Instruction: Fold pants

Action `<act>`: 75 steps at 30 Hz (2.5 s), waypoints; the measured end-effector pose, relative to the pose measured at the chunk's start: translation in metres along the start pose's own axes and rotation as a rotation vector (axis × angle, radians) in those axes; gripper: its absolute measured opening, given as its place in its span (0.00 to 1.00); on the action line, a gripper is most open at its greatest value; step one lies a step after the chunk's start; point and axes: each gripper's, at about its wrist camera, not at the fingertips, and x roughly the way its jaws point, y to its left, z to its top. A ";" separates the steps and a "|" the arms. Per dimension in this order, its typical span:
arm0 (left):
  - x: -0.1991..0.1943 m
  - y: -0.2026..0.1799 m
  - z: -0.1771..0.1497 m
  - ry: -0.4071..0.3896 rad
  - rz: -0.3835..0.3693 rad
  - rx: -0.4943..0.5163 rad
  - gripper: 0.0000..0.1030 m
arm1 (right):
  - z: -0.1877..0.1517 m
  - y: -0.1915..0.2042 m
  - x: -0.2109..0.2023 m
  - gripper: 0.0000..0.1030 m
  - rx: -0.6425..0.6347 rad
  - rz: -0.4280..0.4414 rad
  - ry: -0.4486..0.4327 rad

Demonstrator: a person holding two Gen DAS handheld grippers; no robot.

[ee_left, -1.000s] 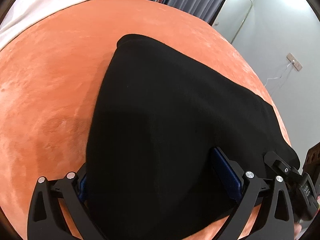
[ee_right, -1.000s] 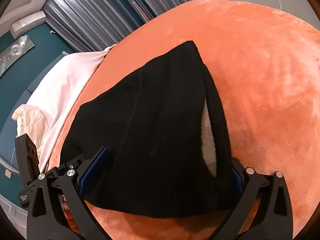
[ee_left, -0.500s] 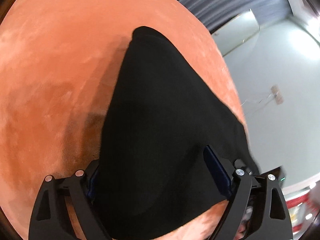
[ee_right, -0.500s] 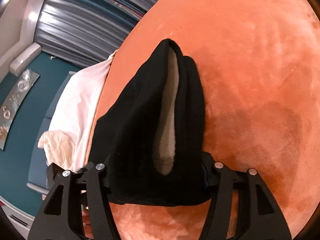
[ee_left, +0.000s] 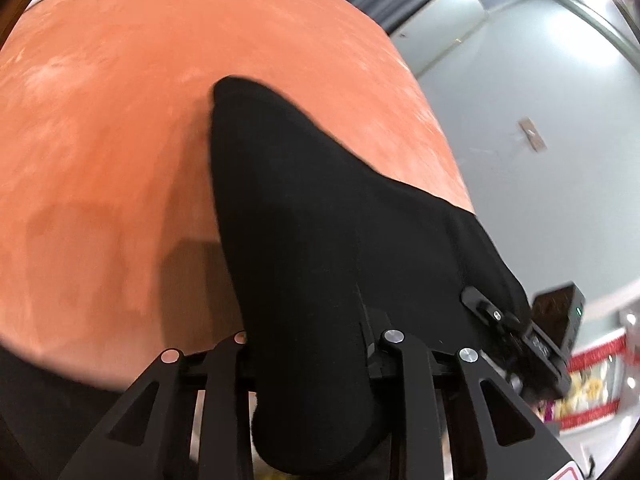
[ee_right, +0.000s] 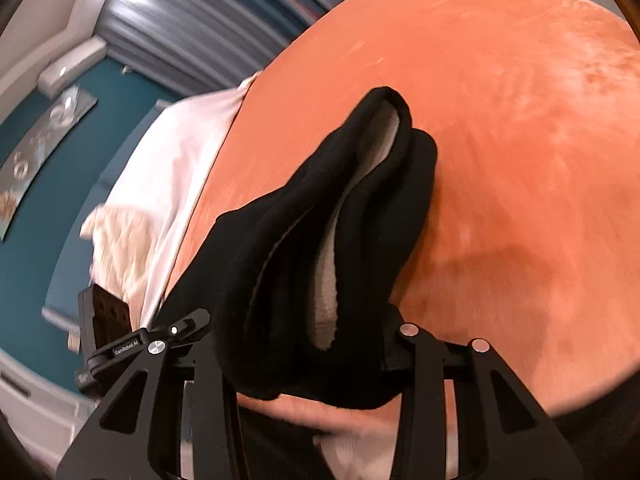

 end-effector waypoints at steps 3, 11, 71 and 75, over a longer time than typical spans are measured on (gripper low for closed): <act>-0.030 -0.018 -0.022 -0.016 -0.029 0.026 0.19 | -0.021 0.015 -0.030 0.35 -0.014 0.017 0.022; -0.112 -0.090 0.035 -0.262 -0.088 0.245 0.18 | 0.009 0.101 -0.090 0.35 -0.222 0.097 -0.150; 0.220 0.074 0.442 -0.320 0.445 0.124 0.95 | 0.400 -0.012 0.326 0.11 -0.326 -0.267 -0.207; 0.195 0.043 0.431 -0.344 0.515 0.203 0.93 | 0.386 0.021 0.295 0.17 -0.367 -0.290 -0.228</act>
